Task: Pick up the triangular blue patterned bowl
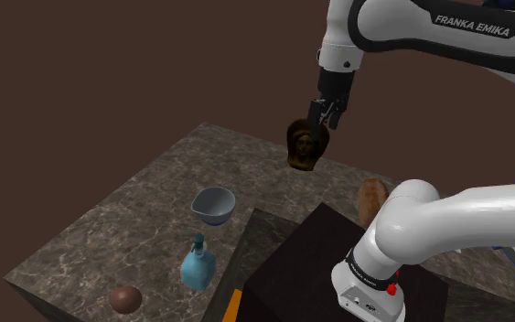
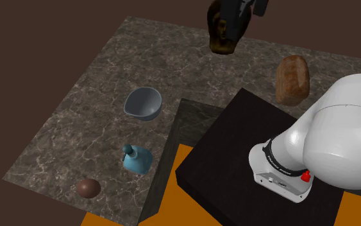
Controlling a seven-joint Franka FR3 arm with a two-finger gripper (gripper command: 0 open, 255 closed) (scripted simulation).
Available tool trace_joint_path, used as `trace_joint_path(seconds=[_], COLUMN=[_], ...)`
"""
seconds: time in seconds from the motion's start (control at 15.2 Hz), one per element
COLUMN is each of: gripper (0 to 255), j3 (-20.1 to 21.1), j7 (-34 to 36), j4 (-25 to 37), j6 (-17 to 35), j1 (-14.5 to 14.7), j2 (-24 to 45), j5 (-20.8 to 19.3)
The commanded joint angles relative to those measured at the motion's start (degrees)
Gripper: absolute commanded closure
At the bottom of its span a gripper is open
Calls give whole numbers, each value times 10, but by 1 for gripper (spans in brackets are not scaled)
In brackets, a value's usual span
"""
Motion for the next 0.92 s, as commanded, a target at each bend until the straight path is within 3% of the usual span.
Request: trace_joint_path(seconds=[0.0, 0.46, 0.86], gripper=[0, 0, 0], j3=[0, -11, -19], j7=[0, 3, -1], j4=[0, -95, -144], j6=[0, 165, 315], j1=[0, 0, 3], j2=[0, 46, 128], j5=[0, 15, 32])
